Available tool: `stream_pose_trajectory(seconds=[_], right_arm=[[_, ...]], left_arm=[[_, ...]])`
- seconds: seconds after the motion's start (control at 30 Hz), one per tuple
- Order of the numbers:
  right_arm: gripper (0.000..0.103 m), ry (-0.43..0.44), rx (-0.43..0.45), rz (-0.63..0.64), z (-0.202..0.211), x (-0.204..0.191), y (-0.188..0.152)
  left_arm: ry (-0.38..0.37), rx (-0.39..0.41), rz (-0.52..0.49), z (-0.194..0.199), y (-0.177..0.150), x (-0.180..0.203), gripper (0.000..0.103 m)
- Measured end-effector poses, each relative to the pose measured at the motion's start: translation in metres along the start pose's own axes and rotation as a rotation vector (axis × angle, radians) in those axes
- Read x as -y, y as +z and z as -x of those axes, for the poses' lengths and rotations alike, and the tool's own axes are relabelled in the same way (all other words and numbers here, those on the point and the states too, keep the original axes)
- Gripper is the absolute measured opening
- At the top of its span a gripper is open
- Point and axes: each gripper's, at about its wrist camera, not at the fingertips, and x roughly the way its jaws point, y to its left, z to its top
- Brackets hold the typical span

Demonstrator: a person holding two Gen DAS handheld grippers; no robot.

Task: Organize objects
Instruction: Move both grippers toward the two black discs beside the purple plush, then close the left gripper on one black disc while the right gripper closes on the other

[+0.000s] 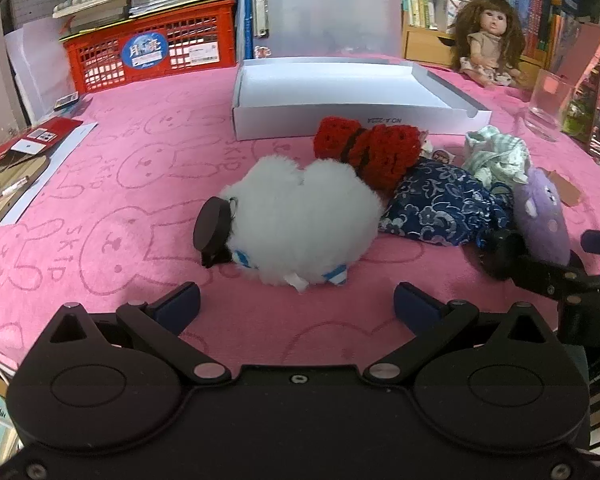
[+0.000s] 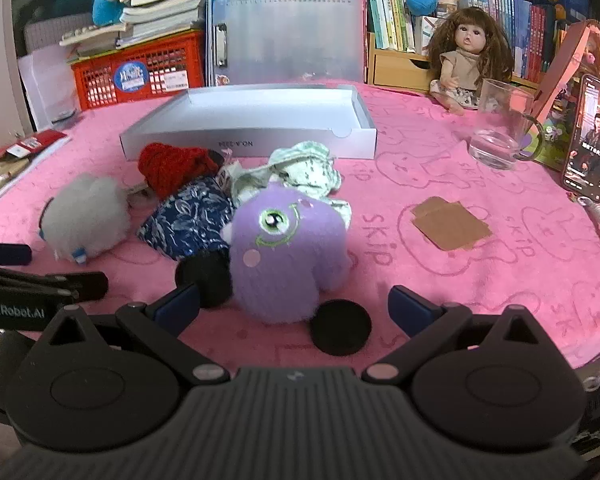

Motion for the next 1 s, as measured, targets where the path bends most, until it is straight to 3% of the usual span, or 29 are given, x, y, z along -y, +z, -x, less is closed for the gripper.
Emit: stream_pose_trajectory(seconds=[0.33,0.53,0.73,1.0], right_arm=[[0.103,0.001,0.013,0.009,0.01,0.007,0.003],[0.101,-0.008,0.004,0.008,0.015,0.011,0.002],[0.096,-0.008,-0.006,0.013,0.017,0.014,-0.002],[0.075,0.012,-0.026,0.027,0.014,0.017,-0.006]], left_arm=[[-0.044,0.052,-0.042,0.018,-0.002,0.007,0.102],[-0.123,0.088,-0.051,0.032,-0.002,0.015,0.088],[-0.205,0.114,-0.106,0.04,0.001,0.033,0.084],[-0.27,0.096,-0.154,0.037,0.002,0.049,0.078]])
